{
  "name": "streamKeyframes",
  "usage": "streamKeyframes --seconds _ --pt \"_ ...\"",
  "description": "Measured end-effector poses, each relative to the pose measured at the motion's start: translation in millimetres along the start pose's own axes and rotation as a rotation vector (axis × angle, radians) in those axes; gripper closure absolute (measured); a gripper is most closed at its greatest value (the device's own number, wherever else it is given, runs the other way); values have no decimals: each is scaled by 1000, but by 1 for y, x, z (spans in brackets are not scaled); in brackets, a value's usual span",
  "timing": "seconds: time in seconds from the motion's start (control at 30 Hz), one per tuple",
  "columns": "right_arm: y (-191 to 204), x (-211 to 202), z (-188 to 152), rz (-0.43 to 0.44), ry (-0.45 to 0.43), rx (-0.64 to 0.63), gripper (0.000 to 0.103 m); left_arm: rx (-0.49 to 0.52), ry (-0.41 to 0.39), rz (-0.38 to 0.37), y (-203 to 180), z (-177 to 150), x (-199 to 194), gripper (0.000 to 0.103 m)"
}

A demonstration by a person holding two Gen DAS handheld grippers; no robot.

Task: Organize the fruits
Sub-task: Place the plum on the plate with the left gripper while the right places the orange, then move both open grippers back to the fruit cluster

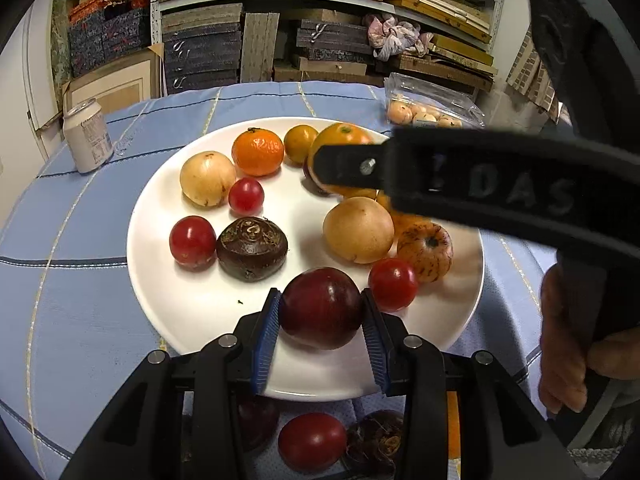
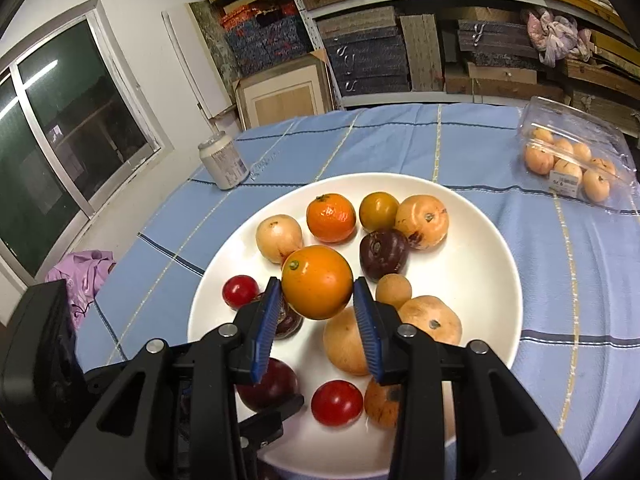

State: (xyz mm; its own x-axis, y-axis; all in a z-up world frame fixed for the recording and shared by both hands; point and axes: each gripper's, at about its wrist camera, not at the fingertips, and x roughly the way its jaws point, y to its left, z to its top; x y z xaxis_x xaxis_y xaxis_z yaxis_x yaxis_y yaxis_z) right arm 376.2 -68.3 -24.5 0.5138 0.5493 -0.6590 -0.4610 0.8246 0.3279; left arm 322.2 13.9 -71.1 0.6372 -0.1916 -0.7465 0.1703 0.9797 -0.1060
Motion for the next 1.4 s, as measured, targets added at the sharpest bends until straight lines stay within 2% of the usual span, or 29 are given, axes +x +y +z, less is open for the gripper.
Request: streamKeyframes --seconds 0.2,0.27,0.33,0.4,0.5,0.6,0.7,0.77,0.83,0.93,1.07,1.17,1.27,1.4 --pt "1 10 -2 -27 9 -26 67 -8 -8 -3 1 -1 -1 62" --pt "3 13 -3 -20 21 -38 63 -13 -15 -4 1 -2 -1 62" --pt "2 10 -3 -20 16 -33 57 -24 -27 -11 2 -2 -3 51" --pt "-1 2 0 -22 -4 -26 57 -41 -46 -21 6 -2 -8 44" --pt "-8 -17 5 -37 -45 0 57 -58 -70 -24 11 0 -19 42" --pt "-11 -45 9 -26 -100 45 56 -94 -110 -9 20 -1 -37 34" --pt "-2 -81 6 11 -169 53 46 -125 -165 33 32 -4 -59 30" --pt "9 -104 -6 30 -226 39 38 -152 -189 61 42 -10 -71 29" --pt "17 -118 -22 37 -264 33 35 -190 -200 98 56 -25 -82 29" --pt "26 -127 -60 34 -287 22 35 -234 -193 137 73 -43 -90 29" --pt "28 -121 -95 22 -235 40 34 -261 -195 154 83 -64 -103 29" --pt "30 -118 -108 -18 -222 21 34 -238 -179 157 78 -75 -104 29" --pt "28 -122 -112 -10 -237 37 29 -177 -159 160 66 -84 -102 29" --pt "24 -125 -112 -8 -244 52 27 -134 -135 168 59 -88 -95 28"
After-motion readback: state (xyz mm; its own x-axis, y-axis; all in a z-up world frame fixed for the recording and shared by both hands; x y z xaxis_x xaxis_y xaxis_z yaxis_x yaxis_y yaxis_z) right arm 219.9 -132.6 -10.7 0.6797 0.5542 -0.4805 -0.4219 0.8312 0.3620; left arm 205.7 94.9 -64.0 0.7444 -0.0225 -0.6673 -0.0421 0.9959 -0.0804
